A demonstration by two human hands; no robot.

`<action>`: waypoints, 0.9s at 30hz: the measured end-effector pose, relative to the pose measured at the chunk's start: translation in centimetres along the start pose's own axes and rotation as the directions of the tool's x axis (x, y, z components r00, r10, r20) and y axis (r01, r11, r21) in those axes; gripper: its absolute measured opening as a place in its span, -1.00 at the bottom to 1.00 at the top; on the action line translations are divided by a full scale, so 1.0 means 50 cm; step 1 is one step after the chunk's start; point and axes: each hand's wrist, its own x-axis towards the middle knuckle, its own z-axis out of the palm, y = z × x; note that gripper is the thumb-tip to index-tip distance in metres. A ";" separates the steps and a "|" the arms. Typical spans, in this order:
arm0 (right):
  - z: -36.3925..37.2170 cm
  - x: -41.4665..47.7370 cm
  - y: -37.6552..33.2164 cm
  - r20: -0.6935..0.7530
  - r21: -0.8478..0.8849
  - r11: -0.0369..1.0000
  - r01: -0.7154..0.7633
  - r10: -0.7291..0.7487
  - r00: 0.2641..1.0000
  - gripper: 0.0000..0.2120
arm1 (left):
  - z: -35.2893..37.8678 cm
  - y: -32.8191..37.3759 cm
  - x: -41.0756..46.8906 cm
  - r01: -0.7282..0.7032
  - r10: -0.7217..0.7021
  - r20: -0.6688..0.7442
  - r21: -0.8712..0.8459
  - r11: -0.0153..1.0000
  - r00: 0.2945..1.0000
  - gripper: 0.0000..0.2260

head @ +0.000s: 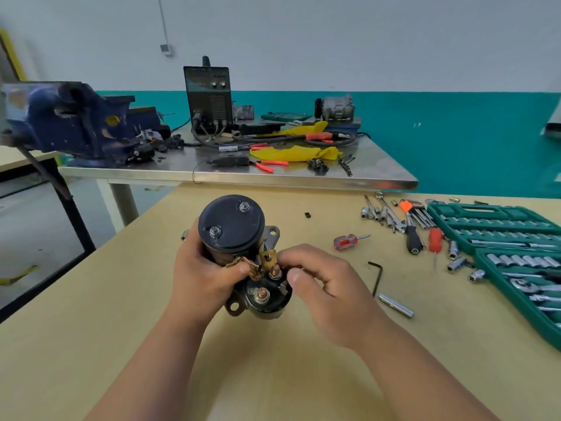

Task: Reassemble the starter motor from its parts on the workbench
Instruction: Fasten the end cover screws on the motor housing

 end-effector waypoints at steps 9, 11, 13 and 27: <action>-0.029 0.002 0.008 0.094 -0.100 0.994 -0.045 0.054 0.994 -0.79 | 0.012 0.004 -0.007 -0.003 0.004 -0.006 0.059 0.998 1.000 -0.27; -0.029 0.002 0.007 0.078 -0.111 0.993 -0.029 0.038 0.996 -0.82 | 0.011 0.002 -0.006 -0.022 0.022 -0.010 0.077 0.997 1.000 -0.25; -0.028 0.001 0.006 0.076 -0.120 0.993 -0.021 0.031 0.997 -0.85 | 0.010 -0.002 -0.007 -0.034 0.033 0.004 0.076 0.997 0.999 -0.23; -0.030 0.005 0.017 -0.009 -0.129 0.981 -0.147 0.147 0.989 -0.87 | 0.013 -0.013 -0.010 -0.139 0.144 0.008 0.311 0.940 0.990 -0.42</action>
